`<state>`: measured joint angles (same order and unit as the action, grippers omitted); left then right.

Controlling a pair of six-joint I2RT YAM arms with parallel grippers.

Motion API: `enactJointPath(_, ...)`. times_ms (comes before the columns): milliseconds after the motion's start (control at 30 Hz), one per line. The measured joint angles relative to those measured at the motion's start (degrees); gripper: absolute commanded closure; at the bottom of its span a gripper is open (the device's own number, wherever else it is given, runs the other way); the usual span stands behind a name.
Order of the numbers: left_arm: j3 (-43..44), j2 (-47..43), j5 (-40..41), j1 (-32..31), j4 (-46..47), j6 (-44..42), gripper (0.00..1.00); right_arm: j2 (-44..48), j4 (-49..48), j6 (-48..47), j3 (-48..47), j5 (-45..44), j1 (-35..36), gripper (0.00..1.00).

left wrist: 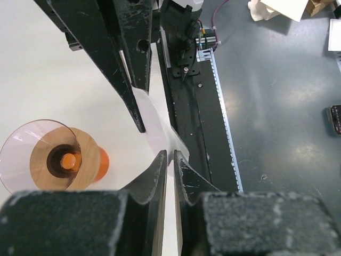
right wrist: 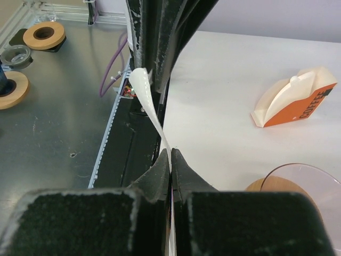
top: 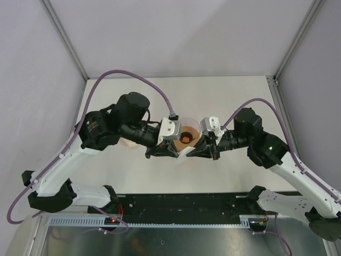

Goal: Place the coffee filter in the dripper

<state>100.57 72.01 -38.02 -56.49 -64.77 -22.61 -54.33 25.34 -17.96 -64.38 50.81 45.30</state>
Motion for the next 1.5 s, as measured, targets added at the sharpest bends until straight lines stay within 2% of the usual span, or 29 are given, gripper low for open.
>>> enactJointPath(167,-0.5,0.28,3.32,-0.09,1.07,1.73,0.87,-0.07,-0.28,0.33,0.0,0.04,0.0,1.0)
enactJointPath(300,-0.5,0.76,7.63,-0.11,2.45,2.73,0.74,-0.11,-0.33,0.33,0.0,0.37,0.0,1.0)
enactJointPath(400,-0.52,0.87,8.02,-0.11,3.13,3.15,0.69,-0.11,-0.33,0.31,0.0,0.48,0.0,1.0)
enactJointPath(467,-0.55,0.85,7.52,-0.13,3.26,3.15,0.73,-0.11,-0.33,0.31,0.0,0.44,-0.09,1.0)
enactJointPath(600,-1.29,0.79,5.42,-0.13,3.39,3.08,0.95,-0.11,-0.33,0.46,0.0,0.39,-0.94,1.0)
enactJointPath(700,-1.49,0.79,3.15,-0.13,3.26,2.64,0.99,-0.15,-0.46,1.2,0.0,-0.11,-2.03,1.0)
enactJointPath(833,-1.49,0.61,2.25,-0.13,3.13,2.62,1.0,-0.26,-1.64,2.91,0.0,-1.62,-3.32,0.93)
enactJointPath(967,-1.49,0.61,4.72,-0.13,3.17,2.71,1.0,-0.28,-3.43,4.66,0.0,-4.63,-4.37,0.99)
enactJointPath(1367,-1.36,0.61,12.9,-0.13,4.11,3.15,1.0,-0.92,-5.55,6.25,-0.04,-1.44,-5.03,1.0)
enactJointPath(1500,-1.36,0.61,14.62,-0.13,4.28,3.15,0.91,-1.05,-5.22,5.68,-0.04,-0.26,-4.74,1.0)
